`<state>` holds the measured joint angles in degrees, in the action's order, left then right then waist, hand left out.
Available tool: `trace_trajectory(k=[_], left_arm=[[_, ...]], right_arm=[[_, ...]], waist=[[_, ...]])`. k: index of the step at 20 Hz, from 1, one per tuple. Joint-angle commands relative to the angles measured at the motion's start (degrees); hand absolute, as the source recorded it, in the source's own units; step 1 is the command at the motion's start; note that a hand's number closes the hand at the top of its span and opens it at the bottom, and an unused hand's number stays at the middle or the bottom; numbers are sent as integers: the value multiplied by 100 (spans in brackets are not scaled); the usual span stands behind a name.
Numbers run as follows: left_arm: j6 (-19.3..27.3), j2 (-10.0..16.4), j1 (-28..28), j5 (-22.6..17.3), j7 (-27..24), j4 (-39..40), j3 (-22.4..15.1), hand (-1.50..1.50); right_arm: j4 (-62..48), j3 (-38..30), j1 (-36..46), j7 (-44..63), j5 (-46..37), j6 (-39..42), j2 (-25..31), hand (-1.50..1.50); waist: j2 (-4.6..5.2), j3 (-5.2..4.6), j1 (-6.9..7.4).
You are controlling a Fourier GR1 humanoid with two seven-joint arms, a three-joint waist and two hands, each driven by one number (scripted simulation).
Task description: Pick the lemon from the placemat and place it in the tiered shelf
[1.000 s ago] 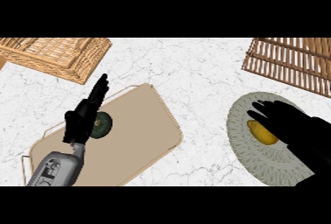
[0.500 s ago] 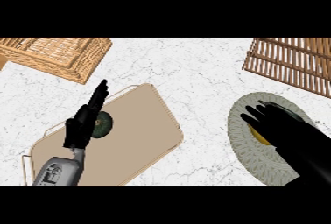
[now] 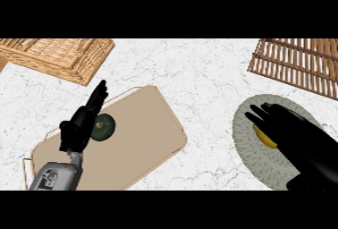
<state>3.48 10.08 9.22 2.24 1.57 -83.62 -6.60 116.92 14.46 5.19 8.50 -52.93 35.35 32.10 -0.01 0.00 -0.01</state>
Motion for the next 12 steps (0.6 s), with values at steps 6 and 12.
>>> trace_trajectory(k=[6,12], left_arm=[[-144,-136,128,132,347,-174,127,0],[2,-402,-168,436,-143,-67,6,0]], right_arm=[[-1071,-30,153,-619,-772,-462,-323,-150],[-1066,-305,-131,-970,-1081,-569,-196,-150]], waist=[[3,1,19],[-2,0,4]])
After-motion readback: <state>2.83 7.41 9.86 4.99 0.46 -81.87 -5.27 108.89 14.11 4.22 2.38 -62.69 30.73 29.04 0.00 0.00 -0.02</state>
